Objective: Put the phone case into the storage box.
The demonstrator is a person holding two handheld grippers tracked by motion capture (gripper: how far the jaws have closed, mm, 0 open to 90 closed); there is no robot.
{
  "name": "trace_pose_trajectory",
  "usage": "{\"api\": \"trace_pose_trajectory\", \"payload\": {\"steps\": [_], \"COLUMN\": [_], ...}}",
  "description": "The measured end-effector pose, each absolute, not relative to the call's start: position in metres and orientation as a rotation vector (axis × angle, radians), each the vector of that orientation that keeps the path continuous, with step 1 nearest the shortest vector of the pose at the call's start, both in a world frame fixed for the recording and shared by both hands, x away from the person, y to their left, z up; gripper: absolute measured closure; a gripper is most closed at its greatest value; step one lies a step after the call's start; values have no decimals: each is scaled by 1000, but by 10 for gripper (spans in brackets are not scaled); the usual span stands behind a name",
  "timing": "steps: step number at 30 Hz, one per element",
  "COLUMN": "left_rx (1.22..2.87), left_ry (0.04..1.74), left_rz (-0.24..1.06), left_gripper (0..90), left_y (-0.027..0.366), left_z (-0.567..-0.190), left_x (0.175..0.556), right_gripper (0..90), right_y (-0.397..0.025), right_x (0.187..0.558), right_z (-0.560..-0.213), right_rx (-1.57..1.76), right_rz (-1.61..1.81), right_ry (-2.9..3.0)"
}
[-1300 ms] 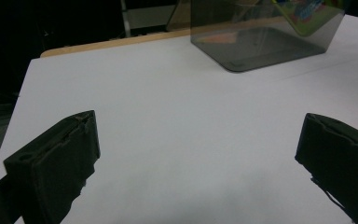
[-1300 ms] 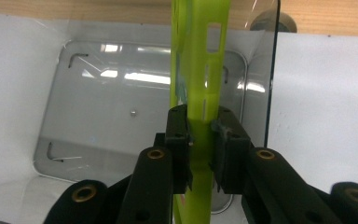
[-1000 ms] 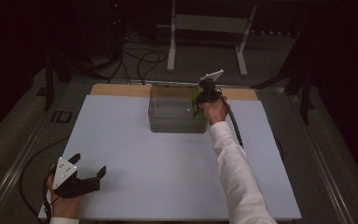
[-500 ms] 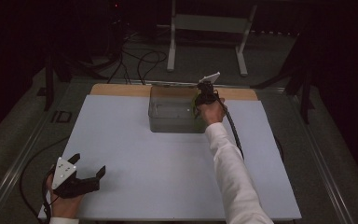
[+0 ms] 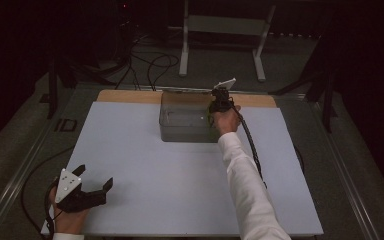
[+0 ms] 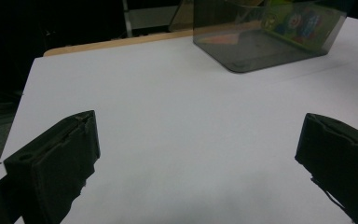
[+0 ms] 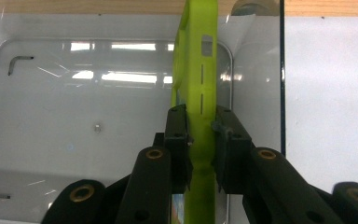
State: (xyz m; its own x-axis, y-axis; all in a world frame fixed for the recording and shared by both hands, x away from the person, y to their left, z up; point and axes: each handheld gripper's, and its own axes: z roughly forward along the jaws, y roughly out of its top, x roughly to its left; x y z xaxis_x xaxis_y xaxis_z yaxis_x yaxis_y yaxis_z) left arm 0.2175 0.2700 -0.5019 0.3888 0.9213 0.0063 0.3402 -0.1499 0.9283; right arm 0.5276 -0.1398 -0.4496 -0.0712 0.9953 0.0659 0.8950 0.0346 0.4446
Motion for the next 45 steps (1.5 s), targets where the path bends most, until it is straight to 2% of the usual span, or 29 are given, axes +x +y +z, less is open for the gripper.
{"api": "trace_pose_trajectory", "payload": {"steps": [31, 45], "left_rx": [1699, 1704], "left_ry": [1114, 1113], "left_rz": [762, 764], "left_gripper": [0, 0], "left_y": [269, 269], "left_z": [-502, -502], "left_x": [217, 217], "right_gripper": [754, 686], "right_y": [-135, -131], "right_x": [525, 513], "right_z": [-450, -436], "right_rx": [1888, 1683], "right_rz": [499, 482], "right_ry": [2041, 2063]}}
